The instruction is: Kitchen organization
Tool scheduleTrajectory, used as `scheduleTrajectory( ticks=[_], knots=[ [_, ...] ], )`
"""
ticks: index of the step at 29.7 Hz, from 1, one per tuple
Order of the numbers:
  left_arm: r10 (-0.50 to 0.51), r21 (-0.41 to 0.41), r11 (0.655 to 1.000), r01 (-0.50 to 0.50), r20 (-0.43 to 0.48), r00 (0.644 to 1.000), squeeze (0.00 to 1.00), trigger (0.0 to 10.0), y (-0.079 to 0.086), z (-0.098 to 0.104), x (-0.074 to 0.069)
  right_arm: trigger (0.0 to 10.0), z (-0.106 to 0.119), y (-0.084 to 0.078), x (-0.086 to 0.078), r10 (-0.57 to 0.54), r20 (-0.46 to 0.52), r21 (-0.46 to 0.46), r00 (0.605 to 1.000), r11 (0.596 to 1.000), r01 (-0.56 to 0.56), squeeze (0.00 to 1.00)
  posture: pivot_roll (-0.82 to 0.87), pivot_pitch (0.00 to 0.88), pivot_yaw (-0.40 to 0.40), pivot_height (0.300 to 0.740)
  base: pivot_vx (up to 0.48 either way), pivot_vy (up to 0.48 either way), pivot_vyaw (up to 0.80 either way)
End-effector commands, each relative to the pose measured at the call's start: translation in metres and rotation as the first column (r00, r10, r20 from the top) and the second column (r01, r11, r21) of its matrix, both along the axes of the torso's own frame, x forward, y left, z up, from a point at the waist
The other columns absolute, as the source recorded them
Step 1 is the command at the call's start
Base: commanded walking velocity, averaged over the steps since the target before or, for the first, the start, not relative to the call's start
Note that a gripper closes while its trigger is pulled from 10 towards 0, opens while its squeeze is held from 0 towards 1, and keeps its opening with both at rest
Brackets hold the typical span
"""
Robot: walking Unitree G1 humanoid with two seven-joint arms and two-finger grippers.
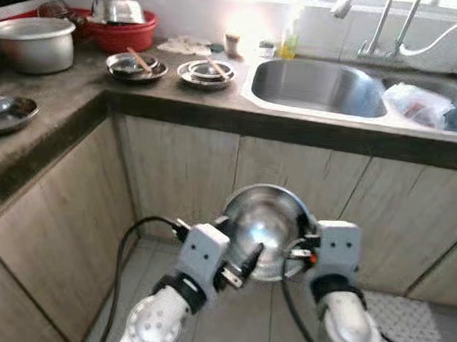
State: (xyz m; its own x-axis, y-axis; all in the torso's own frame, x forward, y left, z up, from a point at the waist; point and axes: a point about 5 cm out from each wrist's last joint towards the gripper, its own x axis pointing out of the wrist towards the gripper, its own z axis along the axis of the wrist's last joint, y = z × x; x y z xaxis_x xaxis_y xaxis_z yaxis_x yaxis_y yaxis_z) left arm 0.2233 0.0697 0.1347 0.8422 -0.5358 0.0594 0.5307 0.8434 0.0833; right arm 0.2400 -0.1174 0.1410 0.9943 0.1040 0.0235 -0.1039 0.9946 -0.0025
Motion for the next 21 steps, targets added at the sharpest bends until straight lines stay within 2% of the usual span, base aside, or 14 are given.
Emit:
scheduleTrajectory(
  ticks=[1, 7, 11, 21],
  knots=[
    [-0.016, 0.001, 1.000, 0.016, -0.002, 1.000, 0.00, 10.0, -0.0050, -0.0002, -0.0015, 10.0, 0.0056, -0.0073, -0.0002, -0.024, 0.029, -0.008, 0.999, 1.000, 0.024, 0.00, 0.04, 0.026, -0.011, 0.740, 0.000, -0.442, 0.00],
    [-0.010, -0.004, 1.000, 0.010, -0.004, 1.000, 0.00, 10.0, -0.0050, -0.0005, -0.0017, 10.0, 0.0066, -0.0081, 0.0009, -0.024, 0.034, -0.009, 0.999, 1.000, 0.024, 0.00, 0.04, 0.020, -0.013, 0.740, 0.094, -0.381, 0.00],
    [0.020, -0.030, 0.999, -0.021, -0.040, 0.999, 0.00, 10.0, -0.0027, -0.0028, 0.0001, 10.0, 0.0065, -0.0079, 0.0010, -0.024, 0.035, -0.008, 0.999, 1.000, 0.024, 0.00, 0.04, 0.017, -0.012, 0.740, 0.066, 0.000, 0.00],
    [0.055, -0.018, 0.998, -0.056, -0.027, 0.998, 0.00, 10.0, 0.0003, -0.0013, 0.0054, 10.0, 0.0114, -0.0107, 0.0051, -0.032, 0.055, -0.010, 0.998, 0.999, 0.032, 0.00, 0.03, 0.008, -0.013, 0.740, 0.000, 0.000, 0.00]
  ],
)
